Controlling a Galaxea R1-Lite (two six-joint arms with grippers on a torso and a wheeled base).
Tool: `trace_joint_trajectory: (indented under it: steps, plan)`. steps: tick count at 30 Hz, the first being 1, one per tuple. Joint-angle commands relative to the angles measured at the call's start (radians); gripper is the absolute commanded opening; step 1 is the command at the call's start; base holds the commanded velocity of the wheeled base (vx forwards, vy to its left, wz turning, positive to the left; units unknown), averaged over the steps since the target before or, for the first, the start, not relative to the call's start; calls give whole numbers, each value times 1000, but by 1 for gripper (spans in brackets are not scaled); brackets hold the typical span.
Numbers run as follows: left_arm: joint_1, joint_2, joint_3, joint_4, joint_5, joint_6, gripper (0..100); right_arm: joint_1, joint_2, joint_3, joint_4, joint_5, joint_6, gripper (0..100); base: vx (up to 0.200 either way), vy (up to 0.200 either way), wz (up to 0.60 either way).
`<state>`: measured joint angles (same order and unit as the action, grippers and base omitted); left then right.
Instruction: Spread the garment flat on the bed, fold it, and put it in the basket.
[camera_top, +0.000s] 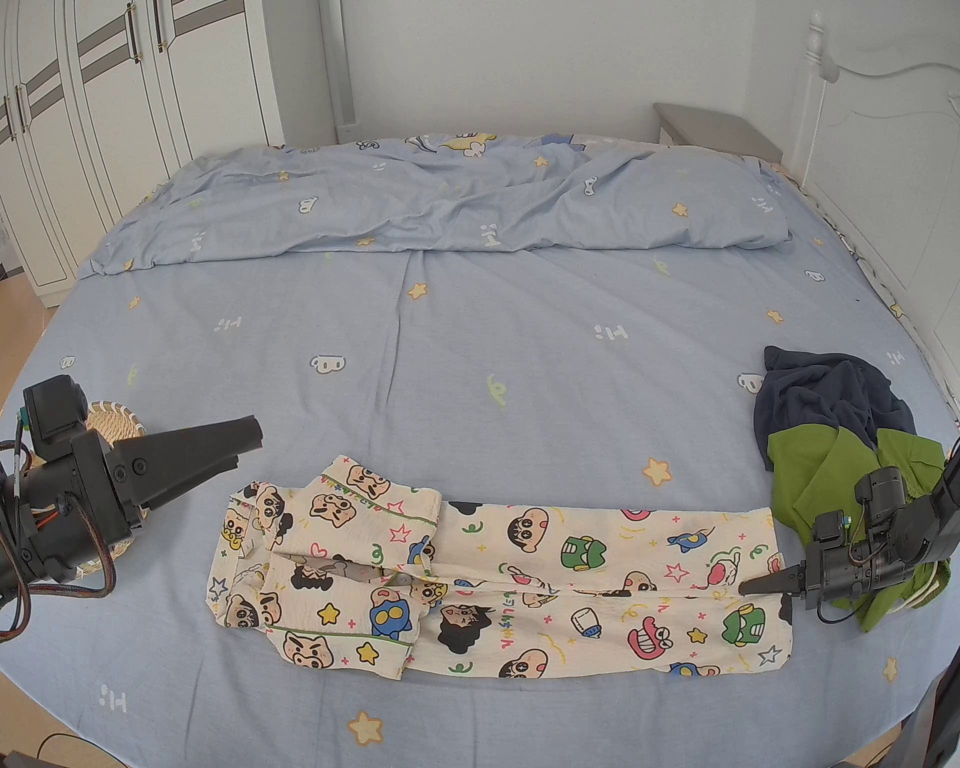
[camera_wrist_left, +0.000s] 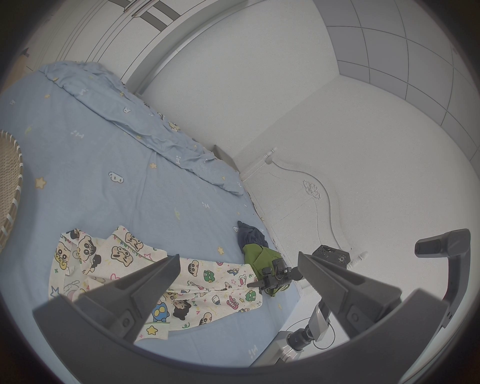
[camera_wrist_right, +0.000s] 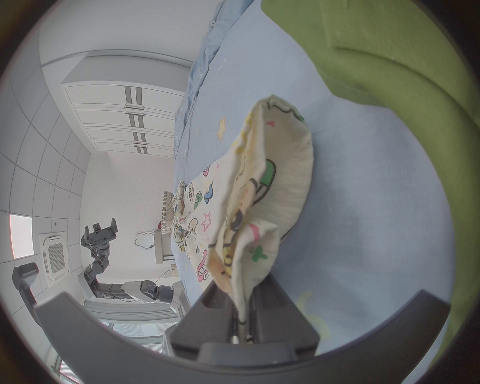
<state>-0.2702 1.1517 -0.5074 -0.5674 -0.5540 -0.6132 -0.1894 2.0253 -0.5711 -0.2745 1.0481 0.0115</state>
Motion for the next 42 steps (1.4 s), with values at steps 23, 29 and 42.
trace_joint_trajectory:
  steps: [23, 29, 42]
  plan:
    - [63, 0, -29, 9, -15, -2, 100, 383, -332, -176, 156, -453, 447, 0, 0, 0, 0]
    - [62, 0, -29, 9, -17, -3, 100, 459, -382, -343, 417, -517, 440, 0, 0, 0, 0]
    - [62, 3, -28, 15, -17, -3, 100, 643, -390, -524, 528, -688, 441, 0, 0, 0, 0]
